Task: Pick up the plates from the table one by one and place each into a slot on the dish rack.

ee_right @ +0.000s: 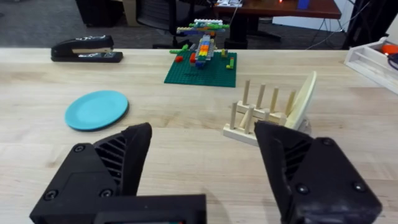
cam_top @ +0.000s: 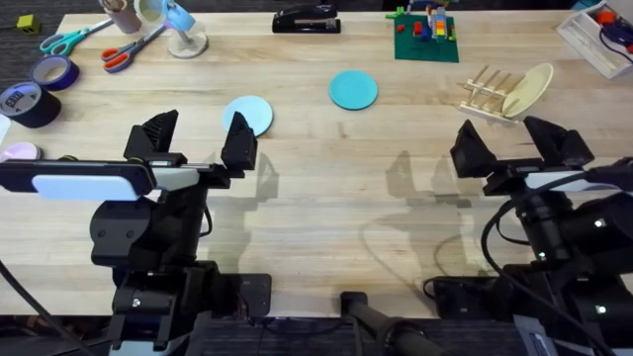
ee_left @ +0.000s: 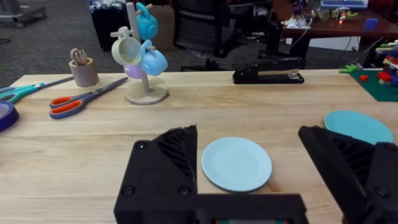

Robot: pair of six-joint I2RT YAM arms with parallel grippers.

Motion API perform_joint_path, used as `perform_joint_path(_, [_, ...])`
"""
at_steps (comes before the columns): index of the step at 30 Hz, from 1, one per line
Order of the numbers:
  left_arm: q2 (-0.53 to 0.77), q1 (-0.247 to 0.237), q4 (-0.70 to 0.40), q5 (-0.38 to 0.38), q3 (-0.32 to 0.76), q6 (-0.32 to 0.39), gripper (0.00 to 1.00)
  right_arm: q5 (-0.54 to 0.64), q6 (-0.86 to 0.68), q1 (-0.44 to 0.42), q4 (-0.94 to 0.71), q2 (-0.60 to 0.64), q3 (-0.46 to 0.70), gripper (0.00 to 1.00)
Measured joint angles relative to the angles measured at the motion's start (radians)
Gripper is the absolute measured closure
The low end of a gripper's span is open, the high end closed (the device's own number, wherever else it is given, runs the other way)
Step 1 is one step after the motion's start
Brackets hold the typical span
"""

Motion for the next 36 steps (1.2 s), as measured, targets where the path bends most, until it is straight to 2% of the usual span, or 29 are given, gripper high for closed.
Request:
perform_joint_path(30, [0.000,0.000,-0.011,0.000,0.002,0.000,0.008,-0.010,-0.022,-0.003,0.013,0.001,0.002,0.008])
perform_joint_path(33, [0.000,0.000,-0.047,0.000,0.028,0.000,0.008,-0.012,-0.024,-0.003,-0.010,0.001,0.023,0.007])
perform_joint_path(36, [0.000,0.000,-0.116,0.000,0.103,0.000,0.008,-0.016,-0.026,-0.003,-0.066,0.001,0.099,0.007])
